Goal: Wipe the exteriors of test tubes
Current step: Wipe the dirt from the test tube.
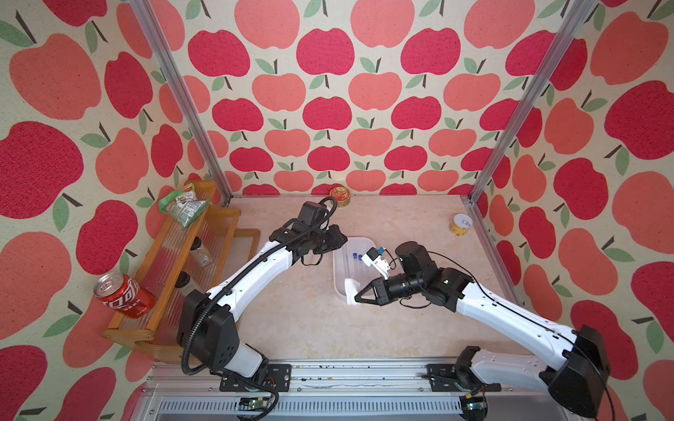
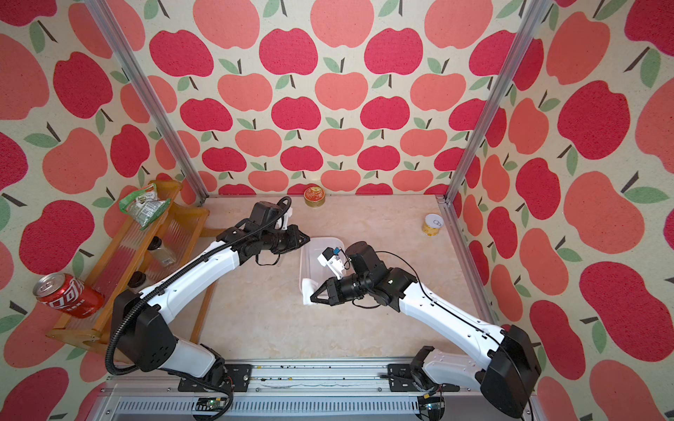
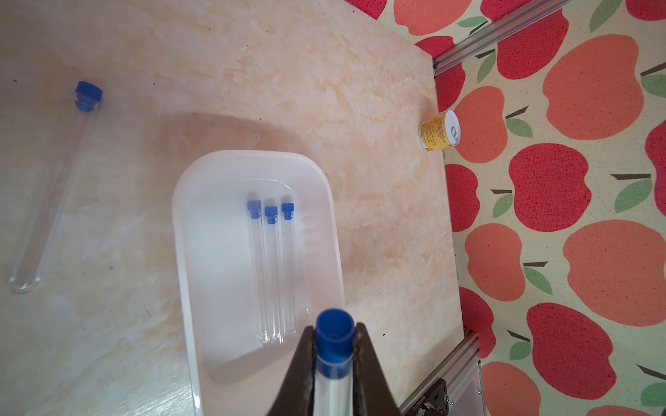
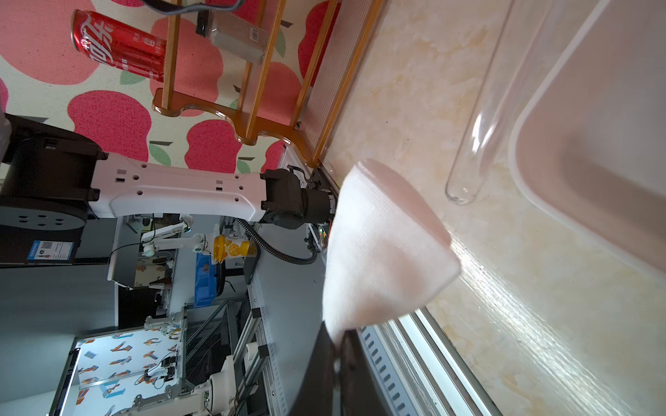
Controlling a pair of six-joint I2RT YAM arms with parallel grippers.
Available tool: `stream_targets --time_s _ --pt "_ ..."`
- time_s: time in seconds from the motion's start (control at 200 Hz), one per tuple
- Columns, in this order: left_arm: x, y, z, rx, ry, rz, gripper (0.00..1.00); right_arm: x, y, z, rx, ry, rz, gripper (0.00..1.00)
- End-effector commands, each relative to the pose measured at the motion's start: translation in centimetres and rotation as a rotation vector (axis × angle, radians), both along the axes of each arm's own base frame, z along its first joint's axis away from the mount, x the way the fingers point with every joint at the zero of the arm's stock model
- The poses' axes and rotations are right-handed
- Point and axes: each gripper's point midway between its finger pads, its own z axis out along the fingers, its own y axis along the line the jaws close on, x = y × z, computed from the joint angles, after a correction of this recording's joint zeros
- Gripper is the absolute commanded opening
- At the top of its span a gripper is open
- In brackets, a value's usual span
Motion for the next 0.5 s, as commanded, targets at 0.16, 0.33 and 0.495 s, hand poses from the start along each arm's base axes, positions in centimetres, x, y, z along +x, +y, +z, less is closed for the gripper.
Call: stream_targets --time_s 0.16,0.33,0.495 --pt "-0.3 0.4 0.3 0.012 0.008 0.014 0.15 1.8 -0.4 -2.8 -0.156 -0.046 -0.053 0.00" --pt "-0.7 0.1 0.7 -0.002 0.005 0.005 0.15 3.7 -0.4 -3.6 -0.240 -0.096 -0.086 0.00" --pt "-1.1 -0.1 0.8 -0.011 0.009 -0.005 0.15 5.9 -0.6 -3.6 -0.293 -0.121 -0.127 0.00"
